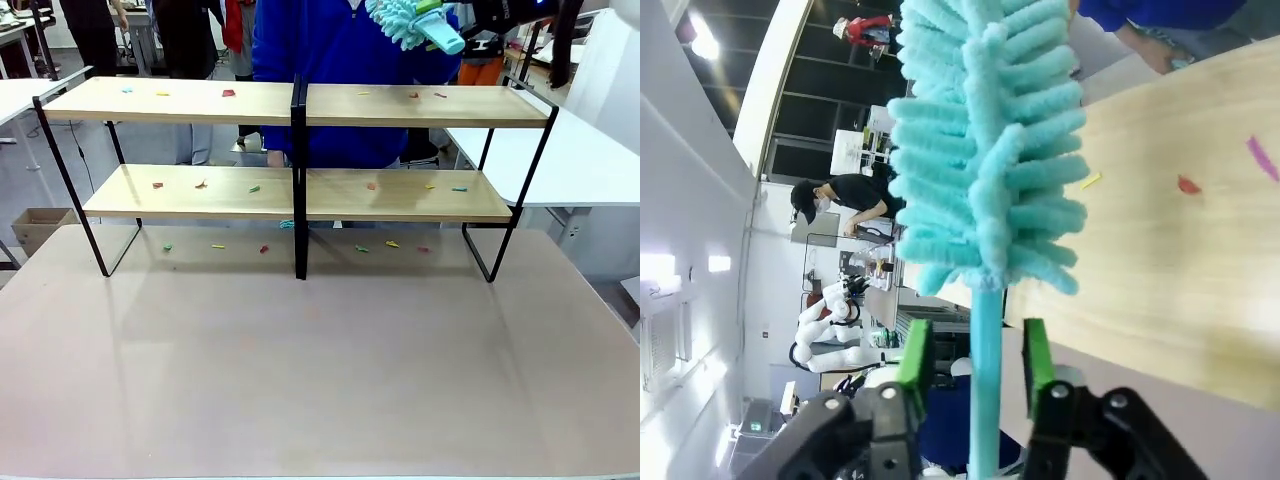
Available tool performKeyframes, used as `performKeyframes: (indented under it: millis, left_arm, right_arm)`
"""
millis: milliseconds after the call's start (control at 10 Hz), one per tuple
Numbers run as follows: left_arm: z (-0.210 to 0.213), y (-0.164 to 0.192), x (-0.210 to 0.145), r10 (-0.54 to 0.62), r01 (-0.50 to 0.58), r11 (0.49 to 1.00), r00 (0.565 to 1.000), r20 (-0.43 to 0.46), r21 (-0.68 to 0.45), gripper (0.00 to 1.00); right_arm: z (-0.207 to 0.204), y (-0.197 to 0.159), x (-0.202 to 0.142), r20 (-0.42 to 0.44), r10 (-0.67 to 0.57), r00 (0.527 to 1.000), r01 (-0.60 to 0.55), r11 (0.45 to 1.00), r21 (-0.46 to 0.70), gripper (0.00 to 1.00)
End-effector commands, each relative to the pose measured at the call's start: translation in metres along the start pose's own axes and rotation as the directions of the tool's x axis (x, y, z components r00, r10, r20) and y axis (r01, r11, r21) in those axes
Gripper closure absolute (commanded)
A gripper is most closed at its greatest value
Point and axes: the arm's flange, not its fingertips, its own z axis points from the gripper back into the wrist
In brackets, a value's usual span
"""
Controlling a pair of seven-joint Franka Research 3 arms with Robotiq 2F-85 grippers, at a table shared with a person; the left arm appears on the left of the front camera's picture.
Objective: Clean the shelves.
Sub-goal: Pick up the Duster when the human hands it over.
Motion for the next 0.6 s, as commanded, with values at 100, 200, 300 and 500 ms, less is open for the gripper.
performKeyframes:
  millis: [100, 200, 300, 500]
  left_arm:
    - [-0.0007, 0.0002, 0.0002, 0.003, -0.003, 1.000, 1.000, 0.000, -0.002, 0.00]
    - [-0.0007, 0.0002, 0.0002, 0.003, -0.003, 1.000, 1.000, 0.000, -0.002, 0.00]
    - [-0.0007, 0.0002, 0.0002, 0.003, -0.003, 1.000, 1.000, 0.000, -0.002, 0.00]
    - [-0.0007, 0.0002, 0.0002, 0.003, -0.003, 1.000, 1.000, 0.000, -0.002, 0.00]
  right_arm:
    - [0.0060, -0.0042, 0.0002, -0.005, 0.016, 1.000, -0.016, 1.000, 0.021, 1.00]
    - [0.0067, -0.0040, 0.0004, 0.000, 0.016, 1.000, -0.016, 1.000, 0.020, 1.00]
    - [0.0070, -0.0049, 0.0005, 0.001, 0.030, 1.000, -0.030, 1.000, 0.003, 1.00]
    - [0.0117, -0.0055, -0.0012, -0.007, 0.036, 0.999, -0.035, 0.999, 0.011, 1.00]
